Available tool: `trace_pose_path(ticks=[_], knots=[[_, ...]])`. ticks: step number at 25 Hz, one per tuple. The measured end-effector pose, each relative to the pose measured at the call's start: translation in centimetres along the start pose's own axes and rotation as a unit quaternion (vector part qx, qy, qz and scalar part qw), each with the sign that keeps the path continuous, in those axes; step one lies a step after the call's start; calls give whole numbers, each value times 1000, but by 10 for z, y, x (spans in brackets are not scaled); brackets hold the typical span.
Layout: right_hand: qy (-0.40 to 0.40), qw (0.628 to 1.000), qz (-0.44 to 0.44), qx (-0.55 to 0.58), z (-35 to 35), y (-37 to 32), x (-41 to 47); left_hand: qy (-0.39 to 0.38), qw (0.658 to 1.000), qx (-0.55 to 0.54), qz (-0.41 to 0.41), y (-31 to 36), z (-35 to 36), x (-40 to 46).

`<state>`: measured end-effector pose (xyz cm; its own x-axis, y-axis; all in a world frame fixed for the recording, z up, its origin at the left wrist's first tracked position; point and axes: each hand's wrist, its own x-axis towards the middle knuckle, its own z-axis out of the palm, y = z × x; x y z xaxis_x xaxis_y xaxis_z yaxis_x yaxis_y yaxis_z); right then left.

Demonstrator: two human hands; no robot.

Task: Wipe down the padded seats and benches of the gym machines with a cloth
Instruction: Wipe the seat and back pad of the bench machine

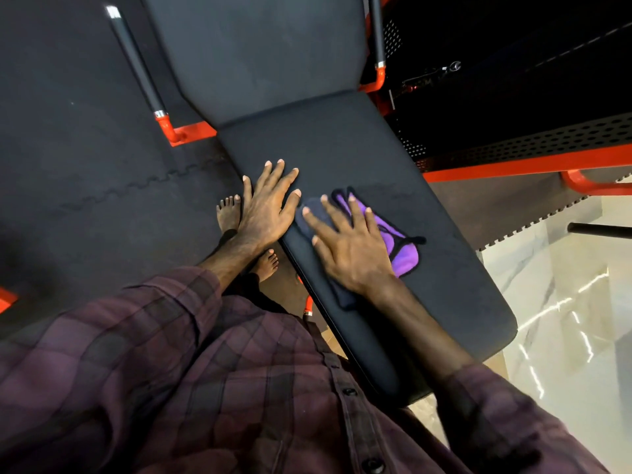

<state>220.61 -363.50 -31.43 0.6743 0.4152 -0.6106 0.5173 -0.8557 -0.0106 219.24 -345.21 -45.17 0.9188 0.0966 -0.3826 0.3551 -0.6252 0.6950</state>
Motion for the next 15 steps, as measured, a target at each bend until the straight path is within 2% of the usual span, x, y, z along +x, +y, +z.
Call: trace_pose_path(ticks=[2,3,5,7,10,12,15], knots=[[-6,998,-61,8,1,20,-24,-4,1000,-8,0,-4,-2,4],[-2,999,-51,2,-2,28,-21,-6,1000,-10,1,-6,-3,7],[-6,998,56,-1,-6,23,5,-9,1000,-3,-3,-17,-2,13],[2,996,86,-6,-3,-10,24,-15,1000,2,-7,-28,-3,21],[12,998,-61,-18,9,-24,-7,-27,1000,13,-6,-37,-8,34],[14,997,-81,-8,6,-2,-13,-37,999,15,-12,-37,-12,39],[5,998,65,-7,0,-12,28,-35,999,27,-11,-38,-12,39]])
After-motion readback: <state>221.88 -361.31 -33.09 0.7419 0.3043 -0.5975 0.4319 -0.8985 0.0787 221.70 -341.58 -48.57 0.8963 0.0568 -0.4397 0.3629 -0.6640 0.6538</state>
